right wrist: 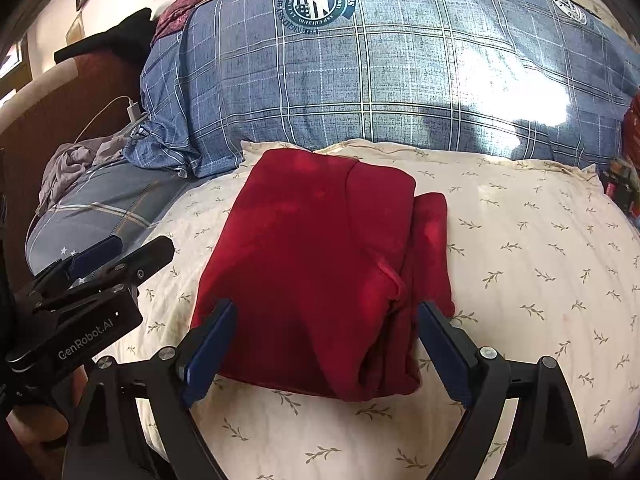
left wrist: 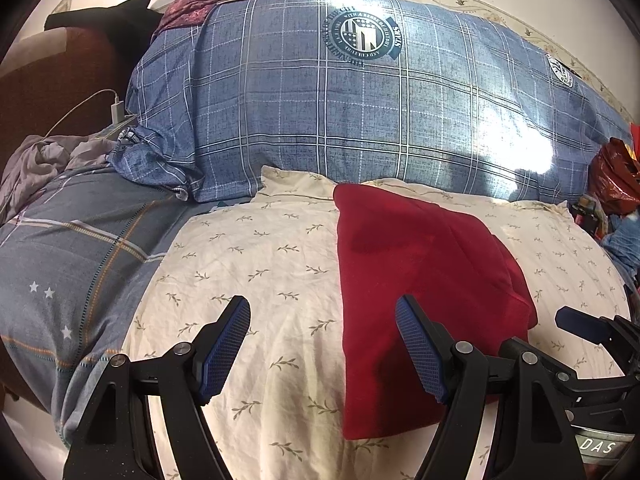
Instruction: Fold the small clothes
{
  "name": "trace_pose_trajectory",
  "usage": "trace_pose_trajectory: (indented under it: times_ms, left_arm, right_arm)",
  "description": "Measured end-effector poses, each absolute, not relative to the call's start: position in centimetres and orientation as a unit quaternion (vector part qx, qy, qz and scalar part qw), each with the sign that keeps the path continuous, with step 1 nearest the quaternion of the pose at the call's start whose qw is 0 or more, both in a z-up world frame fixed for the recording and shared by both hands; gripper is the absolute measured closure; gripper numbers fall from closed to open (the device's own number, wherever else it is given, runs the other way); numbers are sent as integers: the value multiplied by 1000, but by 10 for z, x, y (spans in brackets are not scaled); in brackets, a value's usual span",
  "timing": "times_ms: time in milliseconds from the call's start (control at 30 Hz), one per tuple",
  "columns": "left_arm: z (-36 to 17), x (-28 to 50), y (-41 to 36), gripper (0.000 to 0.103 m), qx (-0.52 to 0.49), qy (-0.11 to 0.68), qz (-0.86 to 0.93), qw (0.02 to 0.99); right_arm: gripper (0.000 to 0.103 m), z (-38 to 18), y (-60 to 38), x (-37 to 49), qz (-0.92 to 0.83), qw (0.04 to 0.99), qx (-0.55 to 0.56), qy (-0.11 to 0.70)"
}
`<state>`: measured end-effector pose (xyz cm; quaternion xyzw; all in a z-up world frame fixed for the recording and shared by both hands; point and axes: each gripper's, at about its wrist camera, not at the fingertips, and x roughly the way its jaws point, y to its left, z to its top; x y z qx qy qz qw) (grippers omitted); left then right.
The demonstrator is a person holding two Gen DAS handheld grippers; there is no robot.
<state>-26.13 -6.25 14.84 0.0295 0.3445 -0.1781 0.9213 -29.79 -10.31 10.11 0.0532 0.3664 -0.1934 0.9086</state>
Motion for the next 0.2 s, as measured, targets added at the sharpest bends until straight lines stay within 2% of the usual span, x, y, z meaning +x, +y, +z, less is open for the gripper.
trace_pose_trajectory:
  times_ms: [200]
  left_arm:
    - [139, -244, -56, 28, 15, 360, -178, 916]
  right_arm:
    - [12, 101, -119, -298, -203, 908, 55, 364]
